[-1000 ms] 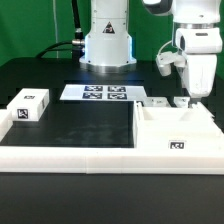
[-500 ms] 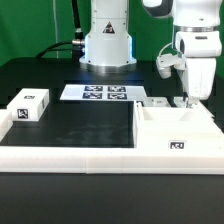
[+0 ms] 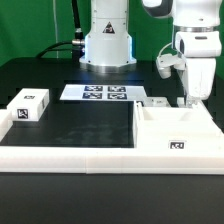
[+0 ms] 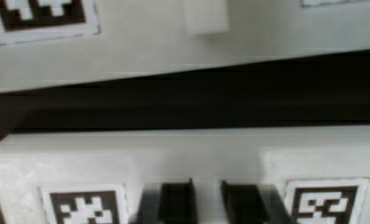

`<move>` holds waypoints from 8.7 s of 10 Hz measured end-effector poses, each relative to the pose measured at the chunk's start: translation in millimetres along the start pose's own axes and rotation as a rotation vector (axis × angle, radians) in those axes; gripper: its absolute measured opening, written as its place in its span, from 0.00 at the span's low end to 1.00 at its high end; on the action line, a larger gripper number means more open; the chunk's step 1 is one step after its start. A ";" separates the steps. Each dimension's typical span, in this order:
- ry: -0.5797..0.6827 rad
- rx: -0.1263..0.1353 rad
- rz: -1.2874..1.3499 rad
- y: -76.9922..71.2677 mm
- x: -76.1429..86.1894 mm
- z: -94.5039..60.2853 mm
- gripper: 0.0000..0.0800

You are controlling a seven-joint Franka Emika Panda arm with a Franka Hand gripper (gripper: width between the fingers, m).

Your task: Assemble cabinet

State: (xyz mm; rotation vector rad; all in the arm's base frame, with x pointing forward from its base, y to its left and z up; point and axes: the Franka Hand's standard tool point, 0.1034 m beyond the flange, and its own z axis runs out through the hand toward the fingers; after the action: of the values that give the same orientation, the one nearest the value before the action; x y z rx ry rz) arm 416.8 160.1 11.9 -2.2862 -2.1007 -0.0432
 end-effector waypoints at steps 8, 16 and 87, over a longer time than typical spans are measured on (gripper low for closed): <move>-0.045 -0.017 0.006 14.6 -37.1 -44.1 0.09; -0.050 -0.021 0.025 33.3 -48.7 -49.6 0.09; -0.013 0.008 -0.020 -3.2 -61.8 -18.0 1.00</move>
Offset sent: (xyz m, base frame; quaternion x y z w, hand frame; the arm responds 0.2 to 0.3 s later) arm -0.0069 -0.0090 0.0359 0.0146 -0.0280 0.0087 0.9995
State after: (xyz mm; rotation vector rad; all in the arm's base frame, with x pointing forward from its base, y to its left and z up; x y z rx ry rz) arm 408.4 98.0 27.1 -2.2674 -2.1263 -0.0208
